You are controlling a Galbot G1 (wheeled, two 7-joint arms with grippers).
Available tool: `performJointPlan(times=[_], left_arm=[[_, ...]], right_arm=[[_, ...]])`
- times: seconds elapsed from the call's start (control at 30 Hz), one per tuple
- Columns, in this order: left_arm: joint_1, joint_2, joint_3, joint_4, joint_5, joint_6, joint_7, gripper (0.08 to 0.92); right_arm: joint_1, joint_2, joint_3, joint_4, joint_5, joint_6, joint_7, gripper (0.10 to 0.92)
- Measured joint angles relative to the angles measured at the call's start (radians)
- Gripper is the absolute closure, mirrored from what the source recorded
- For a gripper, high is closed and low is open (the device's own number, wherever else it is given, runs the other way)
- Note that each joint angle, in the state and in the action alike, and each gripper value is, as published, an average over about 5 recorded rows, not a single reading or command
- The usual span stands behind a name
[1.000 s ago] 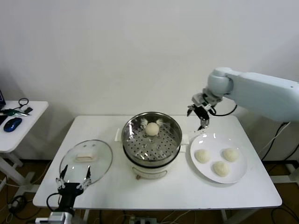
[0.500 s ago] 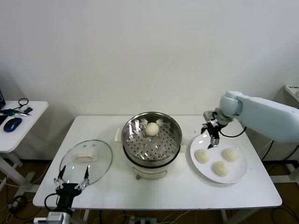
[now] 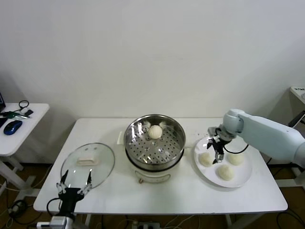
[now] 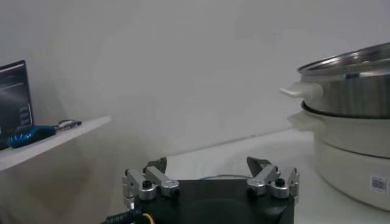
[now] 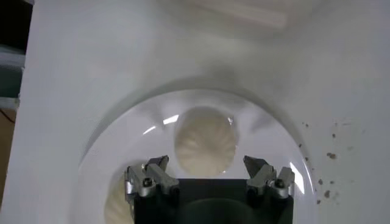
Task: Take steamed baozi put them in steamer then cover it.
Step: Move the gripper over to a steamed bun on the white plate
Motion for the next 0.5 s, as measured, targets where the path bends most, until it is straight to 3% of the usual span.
performJointPlan(times=[0.5], left_arm=[[0.006, -0.001, -0.004, 0.005, 0.004, -0.006, 0.000, 0.177]], right_arm=[[-0.054, 0.049, 0.038, -0.065, -0.020, 0.008, 0.000, 0.219]])
